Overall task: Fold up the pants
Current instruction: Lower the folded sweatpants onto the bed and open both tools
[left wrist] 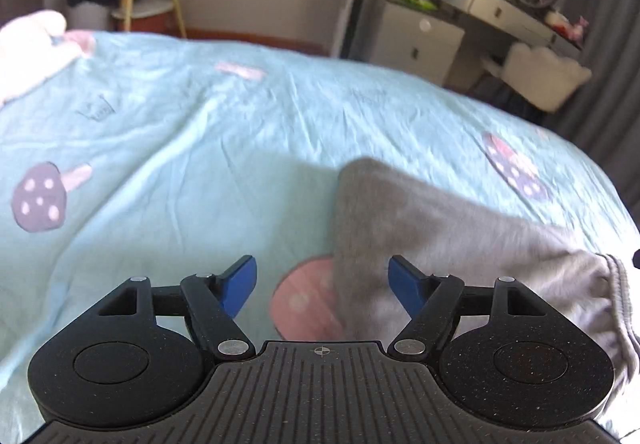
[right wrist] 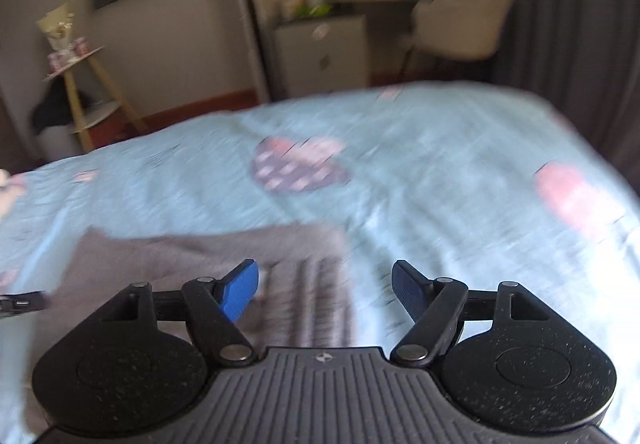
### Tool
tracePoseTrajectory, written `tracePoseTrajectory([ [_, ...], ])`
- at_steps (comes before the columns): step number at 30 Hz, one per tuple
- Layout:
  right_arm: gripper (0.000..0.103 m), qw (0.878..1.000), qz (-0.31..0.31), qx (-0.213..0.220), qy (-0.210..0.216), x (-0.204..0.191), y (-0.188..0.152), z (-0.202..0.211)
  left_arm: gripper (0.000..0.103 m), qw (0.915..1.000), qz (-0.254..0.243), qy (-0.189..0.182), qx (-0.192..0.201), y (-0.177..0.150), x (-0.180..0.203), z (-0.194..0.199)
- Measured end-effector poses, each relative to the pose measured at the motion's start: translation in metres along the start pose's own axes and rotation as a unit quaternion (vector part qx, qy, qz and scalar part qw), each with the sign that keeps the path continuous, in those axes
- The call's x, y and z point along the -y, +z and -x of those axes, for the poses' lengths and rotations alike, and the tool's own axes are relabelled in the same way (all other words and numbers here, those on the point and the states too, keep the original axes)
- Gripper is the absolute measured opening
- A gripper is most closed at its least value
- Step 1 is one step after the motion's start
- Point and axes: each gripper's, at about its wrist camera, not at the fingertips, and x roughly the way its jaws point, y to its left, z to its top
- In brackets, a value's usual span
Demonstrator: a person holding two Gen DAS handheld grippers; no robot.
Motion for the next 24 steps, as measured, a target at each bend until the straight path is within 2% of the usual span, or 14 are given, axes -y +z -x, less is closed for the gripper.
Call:
tracePoseTrajectory([
  [2, 0.074, 0.999, 0.029, 0.014, 0.041, -0.021, -0.001, 0.007, 0.084, 0.9997, -0.008, -0.019, 0.012, 0.003, 0.014, 0.002],
  [4, 0.064, 0.995, 0.060, 0.008, 0.076, -0.047, -0.003, 0.004, 0.088, 0.9986, -0.035, -0.035, 0.017, 0.003, 0.034, -0.003],
  [5, 0.054, 0.994, 0.074, 0.001, 0.083, -0.061, -0.005, -0.001, 0.088, 0.9980, -0.051, -0.034, 0.015, 0.004, 0.044, -0.007],
  [6, 0.048, 0.993, 0.081, -0.004, 0.086, -0.070, -0.007, -0.007, 0.088, 0.9973, -0.066, -0.028, 0.015, 0.003, 0.055, -0.012],
  [7, 0.048, 0.993, 0.078, -0.008, 0.089, -0.076, -0.010, -0.014, 0.088, 0.9967, -0.077, -0.022, 0.013, 0.001, 0.063, -0.018],
  [8, 0.047, 0.993, 0.075, -0.014, 0.086, -0.079, -0.013, -0.022, 0.088, 0.9964, -0.083, -0.016, 0.008, -0.001, 0.069, -0.024],
  [10, 0.047, 0.995, 0.088, -0.025, 0.047, -0.081, -0.021, -0.039, 0.088, 0.9963, -0.085, -0.010, -0.006, -0.006, 0.075, -0.036],
  [12, 0.024, 0.995, 0.089, -0.031, 0.031, -0.068, -0.030, -0.050, 0.088, 0.9965, -0.084, 0.002, -0.004, -0.011, 0.074, -0.044],
  [15, 0.007, 0.994, 0.097, -0.024, 0.042, -0.051, -0.038, -0.054, 0.096, 0.9958, -0.091, 0.011, -0.006, -0.016, 0.071, -0.054],
  [16, 0.004, 0.994, 0.092, -0.026, 0.045, -0.047, -0.039, -0.056, 0.098, 0.9959, -0.089, 0.013, -0.007, -0.017, 0.070, -0.057],
  [18, 0.004, 0.995, 0.077, -0.033, 0.053, -0.043, -0.038, -0.058, 0.102, 0.9964, -0.083, 0.016, -0.011, -0.018, 0.066, -0.062],
  [21, 0.005, 0.994, 0.087, -0.044, 0.042, -0.052, -0.036, -0.051, 0.102, 0.9976, -0.065, 0.018, -0.019, -0.018, 0.062, -0.060],
  [22, 0.009, 0.994, 0.091, -0.045, 0.046, -0.055, -0.036, -0.045, 0.102, 0.9976, -0.062, 0.020, -0.024, -0.018, 0.062, -0.056],
  [24, 0.026, 0.993, 0.097, -0.039, 0.059, -0.058, -0.039, -0.027, 0.100, 0.9977, -0.056, 0.013, -0.035, -0.020, 0.061, -0.047],
])
